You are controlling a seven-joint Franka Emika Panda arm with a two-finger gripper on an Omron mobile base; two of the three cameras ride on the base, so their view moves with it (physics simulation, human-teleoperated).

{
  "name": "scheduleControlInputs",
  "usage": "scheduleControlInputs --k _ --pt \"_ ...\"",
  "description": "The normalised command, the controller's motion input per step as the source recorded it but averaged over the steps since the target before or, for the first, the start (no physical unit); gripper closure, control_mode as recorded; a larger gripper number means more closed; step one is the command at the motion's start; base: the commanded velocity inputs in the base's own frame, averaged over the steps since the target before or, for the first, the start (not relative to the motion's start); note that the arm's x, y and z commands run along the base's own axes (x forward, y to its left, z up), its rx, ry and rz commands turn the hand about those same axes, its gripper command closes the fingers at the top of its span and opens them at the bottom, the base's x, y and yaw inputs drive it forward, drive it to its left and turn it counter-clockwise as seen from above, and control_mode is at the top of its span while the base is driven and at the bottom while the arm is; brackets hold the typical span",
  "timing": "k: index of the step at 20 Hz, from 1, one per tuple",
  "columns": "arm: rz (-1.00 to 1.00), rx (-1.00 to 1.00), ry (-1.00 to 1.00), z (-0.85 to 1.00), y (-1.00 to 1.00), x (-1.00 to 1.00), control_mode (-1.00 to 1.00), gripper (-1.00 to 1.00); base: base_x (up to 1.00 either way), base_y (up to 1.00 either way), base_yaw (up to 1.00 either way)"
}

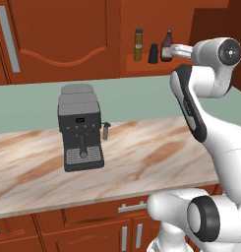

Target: Collect the turmeric, ketchup, and shaker from the cabinet and place them next to the stove.

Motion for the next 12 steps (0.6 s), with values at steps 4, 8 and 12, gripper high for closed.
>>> scheduleControlInputs --k 4,8,12 --pt "0.02 0.00 0.02 0.00 0.00 0.32 -1.00 -1.00 0.00 0.00 0.00" --pt "0.00 0.00 0.06 0.07 0.00 0.42 -1.00 -1.00 0.00 0.00 0.00" --pt "0.00 -0.02 0.07 0.13 0.00 0.42 -1.00 -1.00 0.00 0.00 0.00"
